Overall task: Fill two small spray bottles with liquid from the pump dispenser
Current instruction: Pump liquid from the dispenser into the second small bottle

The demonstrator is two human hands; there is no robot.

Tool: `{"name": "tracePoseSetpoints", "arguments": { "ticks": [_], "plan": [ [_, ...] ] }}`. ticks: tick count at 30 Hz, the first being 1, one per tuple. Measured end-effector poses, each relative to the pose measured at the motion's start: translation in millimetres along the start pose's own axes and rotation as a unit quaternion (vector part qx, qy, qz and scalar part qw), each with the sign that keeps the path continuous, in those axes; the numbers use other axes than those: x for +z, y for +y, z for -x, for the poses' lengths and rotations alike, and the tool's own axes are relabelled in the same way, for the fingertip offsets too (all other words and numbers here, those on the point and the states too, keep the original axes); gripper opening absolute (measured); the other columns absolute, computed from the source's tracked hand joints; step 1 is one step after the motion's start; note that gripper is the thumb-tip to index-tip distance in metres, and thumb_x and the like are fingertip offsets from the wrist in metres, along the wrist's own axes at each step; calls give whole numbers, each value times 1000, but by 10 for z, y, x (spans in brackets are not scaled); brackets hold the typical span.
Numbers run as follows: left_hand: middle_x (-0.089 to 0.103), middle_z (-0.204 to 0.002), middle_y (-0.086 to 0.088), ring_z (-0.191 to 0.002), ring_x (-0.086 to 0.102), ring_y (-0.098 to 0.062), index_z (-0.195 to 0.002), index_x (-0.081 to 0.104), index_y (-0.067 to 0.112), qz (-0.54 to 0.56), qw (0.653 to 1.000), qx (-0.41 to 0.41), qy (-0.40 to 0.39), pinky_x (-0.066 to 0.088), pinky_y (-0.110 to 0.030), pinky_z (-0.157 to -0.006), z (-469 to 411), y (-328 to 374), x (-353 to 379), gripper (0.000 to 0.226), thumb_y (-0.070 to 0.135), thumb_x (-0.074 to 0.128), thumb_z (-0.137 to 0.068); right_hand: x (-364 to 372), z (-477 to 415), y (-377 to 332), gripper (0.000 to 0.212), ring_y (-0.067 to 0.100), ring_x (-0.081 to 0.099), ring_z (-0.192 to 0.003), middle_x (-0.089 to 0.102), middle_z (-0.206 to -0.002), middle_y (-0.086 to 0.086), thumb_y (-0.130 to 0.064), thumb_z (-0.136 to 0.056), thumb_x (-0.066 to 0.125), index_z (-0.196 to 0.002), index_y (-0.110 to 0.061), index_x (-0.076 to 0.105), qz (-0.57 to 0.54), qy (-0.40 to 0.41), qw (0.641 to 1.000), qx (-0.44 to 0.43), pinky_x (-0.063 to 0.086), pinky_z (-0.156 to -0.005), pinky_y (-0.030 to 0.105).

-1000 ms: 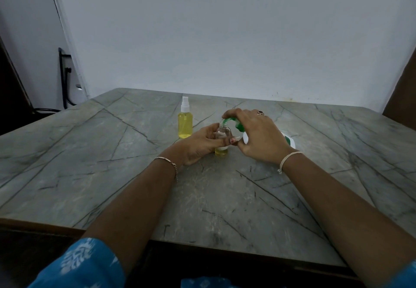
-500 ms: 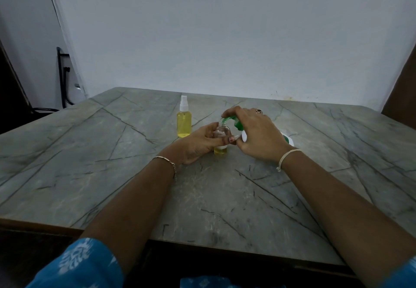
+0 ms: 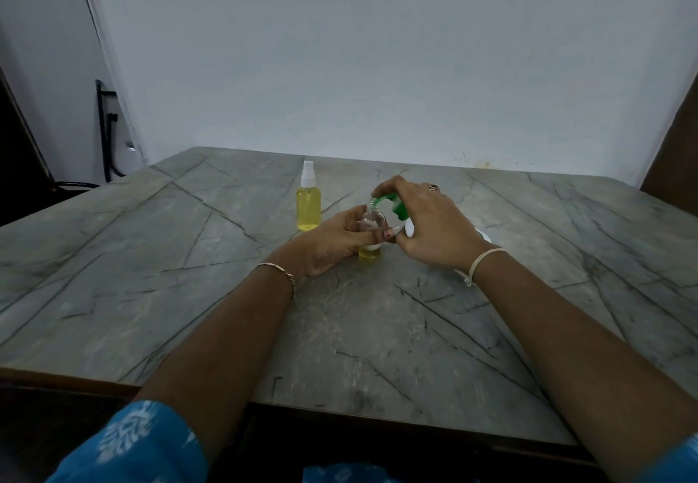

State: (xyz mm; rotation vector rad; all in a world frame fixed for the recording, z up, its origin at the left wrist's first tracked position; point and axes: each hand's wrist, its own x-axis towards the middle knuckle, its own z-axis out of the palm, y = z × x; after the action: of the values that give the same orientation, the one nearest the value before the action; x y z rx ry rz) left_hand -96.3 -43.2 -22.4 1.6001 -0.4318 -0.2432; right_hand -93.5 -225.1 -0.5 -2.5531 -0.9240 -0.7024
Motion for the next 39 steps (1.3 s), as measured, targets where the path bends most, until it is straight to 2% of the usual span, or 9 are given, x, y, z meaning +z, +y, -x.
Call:
{"name": "tracePoseSetpoints", "arguments": {
  "ticks": [2,5,11,18,23,27,33,36,39],
  "plan": [
    [66,-107,1,-114,57,-21,-119,57,14,-3,1000,-3,7,40,-40,-109,0,2,-3,63,32,84,-66,3,-2,-10,60,22,57,-103,61,-120,-2,-22,-74,67,-126,-34,39,1,0,1000,-1,48,-90,49],
    [66,-107,-1,-115,56,-23,-112,59,19,6,1000,-5,0,41,-40,-108,-18,-9,-11,50,28,81,-68,3,8,-6,64,21,57,-100,61,-119,-1,-25,-76,68,-128,-39,35,10,-4,1000,0,49,-90,48],
    [68,-100,4,-108,58,-17,-114,57,14,4,1000,-6,4,39,-42,-111,-4,14,10,54,26,76,-65,-10,30,2,70,21,58,-100,62,-118,1,-27,-76,70,-132,-41,31,23,-11,1000,2,50,-91,47],
    [67,-108,-3,-111,58,-20,-111,60,17,2,1000,-4,-1,40,-42,-110,7,12,10,47,25,75,-68,-33,6,3,64,17,58,-98,59,-127,-5,-22,-75,71,-129,-35,39,-13,-15,1000,2,50,-91,46],
    [64,-121,-8,-119,56,-23,-129,52,10,-4,1000,-12,8,39,-43,-111,12,13,-3,77,33,86,-65,-16,-10,-13,59,18,58,-100,60,-122,-5,-20,-74,69,-125,-31,41,-18,0,1000,-5,51,-88,46],
    [69,-105,2,-111,59,-18,-112,59,20,-7,1000,-10,2,40,-39,-109,24,31,9,52,30,79,-65,-6,15,2,67,20,58,-98,62,-120,-2,-25,-75,69,-130,-39,34,10,-8,1000,-3,50,-89,46],
    [66,-104,-1,-106,59,-16,-108,59,22,-17,1000,-15,12,40,-41,-110,36,47,19,37,23,73,-74,-26,34,5,70,20,58,-97,63,-118,0,-25,-74,69,-132,-41,33,13,-12,1000,0,50,-89,46],
    [65,-109,-3,-114,57,-21,-108,59,22,-17,1000,-14,14,39,-42,-111,26,35,10,41,25,74,-70,-19,21,12,67,19,58,-96,62,-122,-3,-23,-74,69,-130,-38,35,3,-12,1000,1,50,-89,46],
    [67,-111,-2,-116,57,-20,-109,60,21,-15,1000,-9,5,40,-40,-110,11,15,-1,33,18,71,-79,-15,3,-1,60,21,57,-101,61,-121,-4,-20,-73,68,-125,-33,40,-9,4,1000,-2,49,-89,47]
  ]
}}
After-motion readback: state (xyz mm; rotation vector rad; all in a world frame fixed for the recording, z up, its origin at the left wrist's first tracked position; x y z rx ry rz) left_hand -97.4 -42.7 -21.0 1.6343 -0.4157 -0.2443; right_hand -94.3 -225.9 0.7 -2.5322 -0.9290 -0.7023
